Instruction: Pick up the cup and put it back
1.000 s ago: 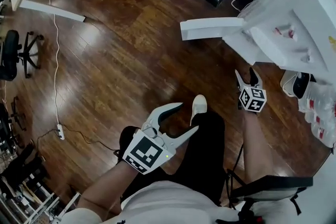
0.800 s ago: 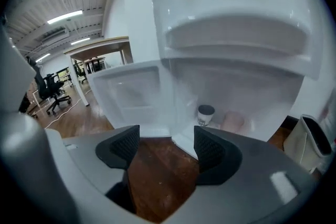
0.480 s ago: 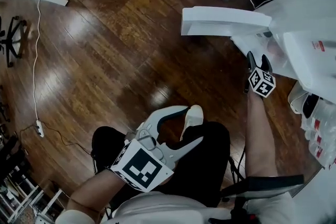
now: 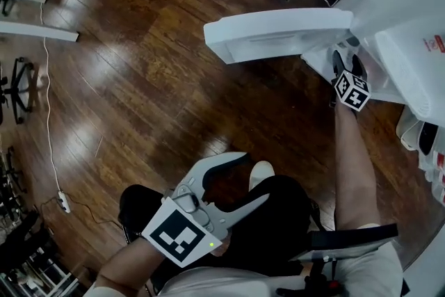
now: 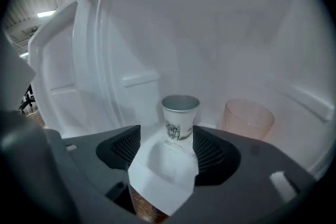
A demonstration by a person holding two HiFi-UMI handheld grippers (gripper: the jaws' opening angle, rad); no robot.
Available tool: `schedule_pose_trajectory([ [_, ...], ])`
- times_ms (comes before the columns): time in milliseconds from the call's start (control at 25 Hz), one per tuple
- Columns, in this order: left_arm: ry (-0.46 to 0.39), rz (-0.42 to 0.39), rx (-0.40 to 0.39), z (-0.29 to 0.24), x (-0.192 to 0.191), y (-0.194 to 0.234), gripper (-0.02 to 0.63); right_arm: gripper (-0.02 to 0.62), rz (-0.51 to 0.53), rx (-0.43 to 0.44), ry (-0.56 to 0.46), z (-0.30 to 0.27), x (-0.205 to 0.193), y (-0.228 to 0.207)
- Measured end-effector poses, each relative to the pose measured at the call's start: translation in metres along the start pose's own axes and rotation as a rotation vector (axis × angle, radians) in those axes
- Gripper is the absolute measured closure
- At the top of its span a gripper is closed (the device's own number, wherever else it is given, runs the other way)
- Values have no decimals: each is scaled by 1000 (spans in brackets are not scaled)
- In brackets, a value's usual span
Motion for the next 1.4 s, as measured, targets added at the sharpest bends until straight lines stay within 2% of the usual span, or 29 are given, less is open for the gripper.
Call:
schedule_pose_trajectory([
  [400, -2, -15, 11, -19, -4, 11, 345, 252, -82, -29, -41, -45, 15, -14],
  [720, 1, 27, 11, -23, -7, 11, 345, 271, -122, -43, -52, -69, 23, -23],
  [1160, -1, 31, 9, -27, -4, 10, 345, 292, -126, -38, -70, -65, 21, -24],
  [1400, -15, -2, -3, -25, -1, 6, 345, 295, -128, -28, -71, -52, 17, -21],
])
Point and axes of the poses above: the fingertips, and each gripper's own axes: z backward along the fingers, y to its left, x out of its top, the point moved 7 cm from there along z, backward along the fingers, and after that the axes turned 14 degrees about y, right-handed, at the moved point
